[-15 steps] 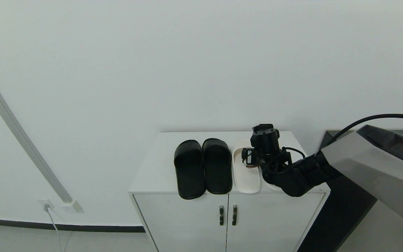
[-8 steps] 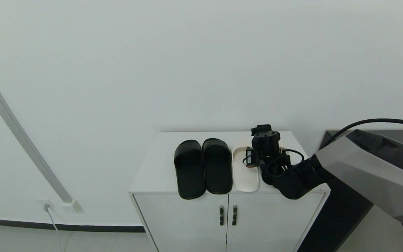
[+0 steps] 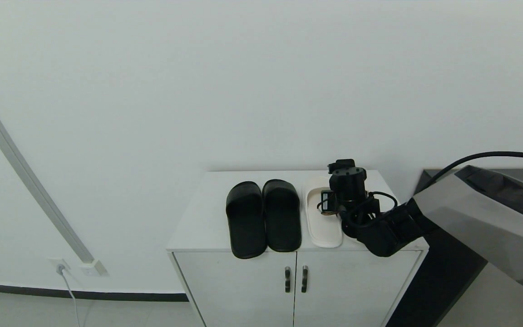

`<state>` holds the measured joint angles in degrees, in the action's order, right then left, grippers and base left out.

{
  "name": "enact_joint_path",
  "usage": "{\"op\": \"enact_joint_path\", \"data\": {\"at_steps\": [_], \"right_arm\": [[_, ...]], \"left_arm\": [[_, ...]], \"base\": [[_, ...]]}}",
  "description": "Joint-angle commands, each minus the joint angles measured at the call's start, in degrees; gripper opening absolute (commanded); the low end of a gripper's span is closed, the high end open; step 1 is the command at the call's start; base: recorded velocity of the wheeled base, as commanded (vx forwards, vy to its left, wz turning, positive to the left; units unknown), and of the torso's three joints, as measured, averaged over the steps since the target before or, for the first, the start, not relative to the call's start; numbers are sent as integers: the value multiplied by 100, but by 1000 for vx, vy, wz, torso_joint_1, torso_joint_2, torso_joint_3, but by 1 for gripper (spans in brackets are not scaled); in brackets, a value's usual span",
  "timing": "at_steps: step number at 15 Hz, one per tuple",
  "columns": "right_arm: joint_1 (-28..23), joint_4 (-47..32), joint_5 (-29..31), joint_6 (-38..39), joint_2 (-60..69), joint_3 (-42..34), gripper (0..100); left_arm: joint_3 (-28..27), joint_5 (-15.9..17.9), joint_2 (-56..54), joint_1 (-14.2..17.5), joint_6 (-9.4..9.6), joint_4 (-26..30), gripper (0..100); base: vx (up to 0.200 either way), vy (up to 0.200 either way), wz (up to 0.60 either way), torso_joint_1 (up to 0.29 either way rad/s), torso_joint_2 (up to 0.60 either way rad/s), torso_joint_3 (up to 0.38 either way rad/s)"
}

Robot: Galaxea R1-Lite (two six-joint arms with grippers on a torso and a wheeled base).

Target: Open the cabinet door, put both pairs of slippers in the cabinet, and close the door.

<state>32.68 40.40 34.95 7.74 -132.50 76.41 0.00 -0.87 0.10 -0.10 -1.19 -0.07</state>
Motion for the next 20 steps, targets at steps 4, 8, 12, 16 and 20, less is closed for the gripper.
{"op": "enact_joint_path", "data": {"at_steps": [4, 8, 12, 16, 20], "right_arm": [[124, -6, -243, -9, 1297, -997, 0], [467, -15, -1175, -18, 2527, -2095, 0], [783, 3, -2493, -229, 3406, -2895, 0], [950, -50, -3310, -291, 4101, -3554, 0], [1021, -41, -3319, -633, 4109, -3581, 0]], "left_arm": [[0, -1, -1, 1, 5, -1, 0], [0, -1, -1, 1, 5, -1, 0], [0, -1, -1, 1, 14, -1, 0], [0, -1, -1, 1, 23, -1, 0], [0, -10, -1, 1, 23, -1, 0]], "base": [[0, 0, 0, 0, 0, 0], [0, 0, 0, 0, 0, 0], [0, 0, 0, 0, 0, 0], [0, 0, 0, 0, 0, 0], [0, 0, 0, 0, 0, 0]]}}
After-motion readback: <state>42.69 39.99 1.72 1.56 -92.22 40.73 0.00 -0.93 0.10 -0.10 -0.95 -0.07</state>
